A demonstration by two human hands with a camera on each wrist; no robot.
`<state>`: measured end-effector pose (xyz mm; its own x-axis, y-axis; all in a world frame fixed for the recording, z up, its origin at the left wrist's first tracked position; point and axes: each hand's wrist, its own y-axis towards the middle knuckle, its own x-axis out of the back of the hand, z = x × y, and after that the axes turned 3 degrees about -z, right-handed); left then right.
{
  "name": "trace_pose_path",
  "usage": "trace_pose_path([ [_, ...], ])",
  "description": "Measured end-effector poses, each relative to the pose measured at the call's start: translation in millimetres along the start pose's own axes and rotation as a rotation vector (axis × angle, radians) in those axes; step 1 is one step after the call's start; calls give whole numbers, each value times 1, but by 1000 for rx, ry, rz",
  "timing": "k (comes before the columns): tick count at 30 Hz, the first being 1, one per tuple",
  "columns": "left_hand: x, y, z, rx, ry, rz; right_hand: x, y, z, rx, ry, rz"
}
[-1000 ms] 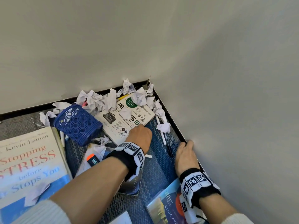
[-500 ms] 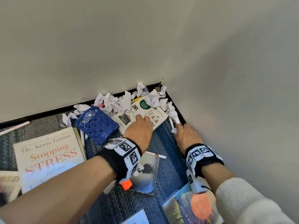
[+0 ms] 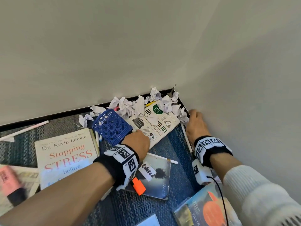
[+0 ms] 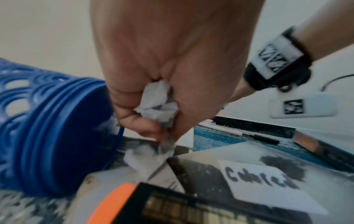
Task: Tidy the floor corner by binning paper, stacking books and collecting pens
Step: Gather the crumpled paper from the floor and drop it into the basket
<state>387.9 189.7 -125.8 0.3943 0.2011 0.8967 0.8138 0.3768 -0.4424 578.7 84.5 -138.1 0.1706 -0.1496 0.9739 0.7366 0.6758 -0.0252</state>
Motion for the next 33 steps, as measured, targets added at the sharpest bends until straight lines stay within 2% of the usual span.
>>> trace_pose_path([
  [4, 11, 12, -7, -77, -102, -301, -11, 27, 8, 32, -119, 125],
  [6, 19, 27, -9, 2, -212, -383, -19, 33, 7, 16, -157, 140],
  [8, 22, 40, -11, 90, -306, -393, -23, 34, 3, 9, -158, 96],
  [12, 11, 64, -13, 37, -305, -354, -27, 22, -6, 27, -178, 110],
  [17, -3, 73, -9, 72, -216, -240, -10, 13, -21, 0, -13, -58],
  [20, -6, 70, -1, 80, -292, -198, -1, 21, -13, -28, 130, -105],
  [23, -13, 66, 7, 96, -401, -208, -4, 38, 2, 15, 212, -33],
  [26, -13, 62, 8, 148, -478, -197, -18, 54, 12, 146, 64, 138],
  [28, -11, 63, 10, 194, -477, -151, -28, 61, 14, 169, -82, 226],
  [30, -6, 65, 12, 239, -477, -80, -34, 65, 10, 160, -135, 222],
  [33, 5, 67, 16, 255, -502, -66, -34, 63, 0, 237, -201, 166],
])
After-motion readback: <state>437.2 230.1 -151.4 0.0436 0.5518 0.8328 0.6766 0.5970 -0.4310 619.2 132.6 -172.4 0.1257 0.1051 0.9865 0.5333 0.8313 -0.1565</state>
